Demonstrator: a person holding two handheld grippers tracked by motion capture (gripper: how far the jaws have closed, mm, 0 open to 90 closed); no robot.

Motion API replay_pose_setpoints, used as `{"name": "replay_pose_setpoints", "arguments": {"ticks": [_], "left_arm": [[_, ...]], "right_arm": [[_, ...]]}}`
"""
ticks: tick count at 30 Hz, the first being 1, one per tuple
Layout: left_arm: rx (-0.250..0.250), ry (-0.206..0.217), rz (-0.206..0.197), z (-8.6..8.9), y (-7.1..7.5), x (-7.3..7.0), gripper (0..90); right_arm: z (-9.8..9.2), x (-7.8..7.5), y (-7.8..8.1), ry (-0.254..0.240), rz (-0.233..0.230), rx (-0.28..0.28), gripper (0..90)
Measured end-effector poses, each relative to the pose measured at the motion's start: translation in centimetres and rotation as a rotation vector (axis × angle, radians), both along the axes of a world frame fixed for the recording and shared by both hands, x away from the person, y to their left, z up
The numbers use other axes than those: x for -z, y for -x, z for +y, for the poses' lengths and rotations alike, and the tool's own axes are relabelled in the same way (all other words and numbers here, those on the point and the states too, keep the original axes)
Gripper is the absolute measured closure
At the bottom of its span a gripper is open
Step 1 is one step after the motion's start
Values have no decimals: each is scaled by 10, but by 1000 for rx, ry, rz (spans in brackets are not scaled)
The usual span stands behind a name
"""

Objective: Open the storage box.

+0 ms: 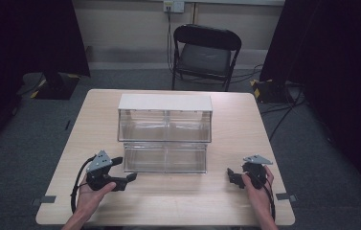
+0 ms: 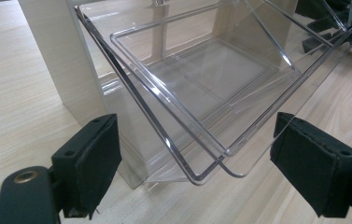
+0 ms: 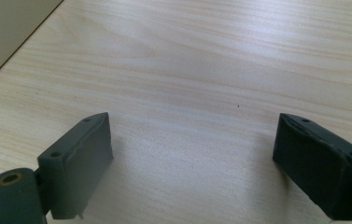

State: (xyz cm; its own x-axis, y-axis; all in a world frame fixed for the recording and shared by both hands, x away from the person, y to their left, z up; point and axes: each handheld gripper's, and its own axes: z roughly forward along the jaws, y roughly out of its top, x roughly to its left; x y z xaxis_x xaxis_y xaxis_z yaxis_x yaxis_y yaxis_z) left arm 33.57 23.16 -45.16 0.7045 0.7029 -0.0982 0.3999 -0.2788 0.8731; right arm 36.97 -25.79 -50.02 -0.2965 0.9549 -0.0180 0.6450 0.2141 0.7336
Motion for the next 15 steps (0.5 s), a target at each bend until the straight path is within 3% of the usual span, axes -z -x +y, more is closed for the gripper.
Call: {"name": "replay_pose_setpoints", "arguments": {"ticks": [15], "left_arm": [[-1, -3, -2, -1, 0, -5, 152]], "right_arm": [[0, 0, 0, 0, 0, 1, 110]]}}
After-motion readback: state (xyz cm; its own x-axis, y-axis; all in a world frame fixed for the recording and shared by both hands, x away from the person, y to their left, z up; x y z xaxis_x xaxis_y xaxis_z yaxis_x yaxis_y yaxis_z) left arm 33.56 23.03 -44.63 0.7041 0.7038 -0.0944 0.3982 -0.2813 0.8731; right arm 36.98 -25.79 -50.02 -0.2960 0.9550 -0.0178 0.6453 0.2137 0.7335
